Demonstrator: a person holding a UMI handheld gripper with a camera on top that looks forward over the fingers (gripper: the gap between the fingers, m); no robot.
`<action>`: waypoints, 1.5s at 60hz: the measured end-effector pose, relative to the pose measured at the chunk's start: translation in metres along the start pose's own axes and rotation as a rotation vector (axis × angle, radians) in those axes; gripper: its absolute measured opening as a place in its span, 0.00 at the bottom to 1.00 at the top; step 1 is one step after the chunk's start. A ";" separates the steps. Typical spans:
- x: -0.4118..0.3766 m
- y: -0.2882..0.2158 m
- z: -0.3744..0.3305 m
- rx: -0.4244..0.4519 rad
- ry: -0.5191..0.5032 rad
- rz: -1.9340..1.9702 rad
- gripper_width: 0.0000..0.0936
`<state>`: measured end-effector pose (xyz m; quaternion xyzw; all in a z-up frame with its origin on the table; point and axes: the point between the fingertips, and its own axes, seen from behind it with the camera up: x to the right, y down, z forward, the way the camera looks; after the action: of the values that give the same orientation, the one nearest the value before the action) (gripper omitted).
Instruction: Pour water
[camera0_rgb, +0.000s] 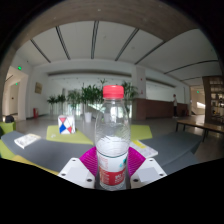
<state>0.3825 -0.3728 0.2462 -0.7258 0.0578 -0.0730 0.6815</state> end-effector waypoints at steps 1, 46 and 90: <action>0.005 0.009 0.004 -0.016 0.002 -0.004 0.37; 0.041 0.146 -0.019 -0.292 0.070 -0.024 0.92; -0.009 0.020 -0.299 -0.317 0.100 -0.045 0.91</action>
<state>0.3186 -0.6658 0.2436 -0.8207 0.0862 -0.1144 0.5531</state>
